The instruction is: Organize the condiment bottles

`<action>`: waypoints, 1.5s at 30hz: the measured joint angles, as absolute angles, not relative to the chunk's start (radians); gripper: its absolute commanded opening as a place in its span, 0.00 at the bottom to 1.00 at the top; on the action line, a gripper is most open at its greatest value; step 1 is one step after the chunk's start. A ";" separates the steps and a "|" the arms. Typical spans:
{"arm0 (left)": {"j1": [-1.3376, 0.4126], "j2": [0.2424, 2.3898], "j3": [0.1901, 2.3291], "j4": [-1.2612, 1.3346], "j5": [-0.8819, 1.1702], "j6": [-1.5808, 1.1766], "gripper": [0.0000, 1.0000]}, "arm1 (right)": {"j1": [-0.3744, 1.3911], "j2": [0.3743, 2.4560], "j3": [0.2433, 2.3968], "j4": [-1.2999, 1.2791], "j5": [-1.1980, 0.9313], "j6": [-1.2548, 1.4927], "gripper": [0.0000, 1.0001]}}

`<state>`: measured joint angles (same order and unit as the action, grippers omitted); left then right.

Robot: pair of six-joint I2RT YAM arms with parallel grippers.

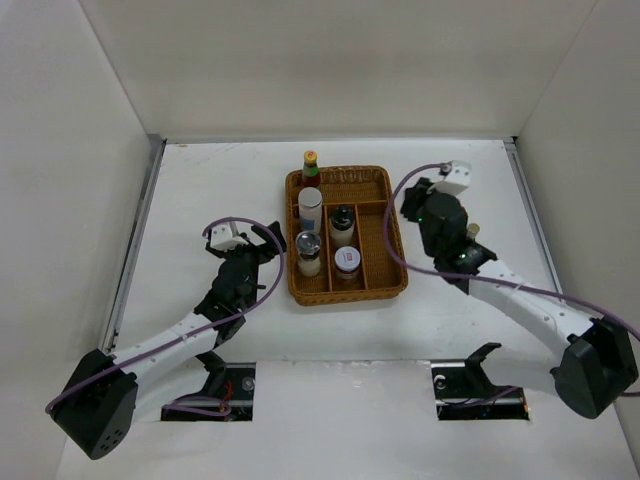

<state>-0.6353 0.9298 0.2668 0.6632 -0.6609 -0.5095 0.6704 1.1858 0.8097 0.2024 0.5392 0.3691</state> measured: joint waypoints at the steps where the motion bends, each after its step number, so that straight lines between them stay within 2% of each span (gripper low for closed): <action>1: -0.635 0.930 0.267 0.663 -0.661 -0.509 0.95 | 0.607 1.177 0.811 0.202 0.561 0.371 0.36; 2: -0.635 0.929 0.267 0.663 -0.661 -0.509 0.95 | 0.553 1.175 0.811 0.194 0.585 0.373 0.39; 5: -0.635 0.929 0.267 0.663 -0.661 -0.510 0.95 | 0.429 1.170 0.801 0.143 0.666 0.380 0.70; 6: -0.635 0.929 0.267 0.663 -0.661 -0.511 0.95 | 0.406 1.164 0.794 0.126 0.692 0.380 0.75; 8: -0.636 0.931 0.267 0.664 -0.661 -0.514 0.95 | 0.372 1.150 0.775 0.097 0.736 0.373 0.81; 10: -0.637 0.941 0.267 0.669 -0.661 -0.519 0.95 | 0.340 1.139 0.754 0.076 0.761 0.369 0.82; 20: -0.637 0.959 0.267 0.670 -0.643 -0.532 0.95 | 0.267 1.175 0.702 -0.002 0.725 0.399 0.75; 26: -0.637 0.960 0.267 0.670 -0.643 -0.535 0.95 | 0.256 1.187 0.700 -0.022 0.710 0.417 0.67; 35: -0.637 0.963 0.267 0.670 -0.642 -0.540 0.95 | 0.249 1.190 0.686 -0.044 0.701 0.449 0.24; 41: -0.635 0.960 0.267 0.670 -0.642 -0.540 0.95 | 0.290 1.080 0.671 -0.104 0.706 0.441 0.22; 45: -0.635 0.960 0.267 0.670 -0.642 -0.540 0.95 | 0.422 0.997 0.729 -0.120 0.717 0.425 0.23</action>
<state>-0.6350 0.9604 0.2668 0.6697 -0.6418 -0.5400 0.4221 0.9974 0.7288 -0.1200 0.7166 0.4252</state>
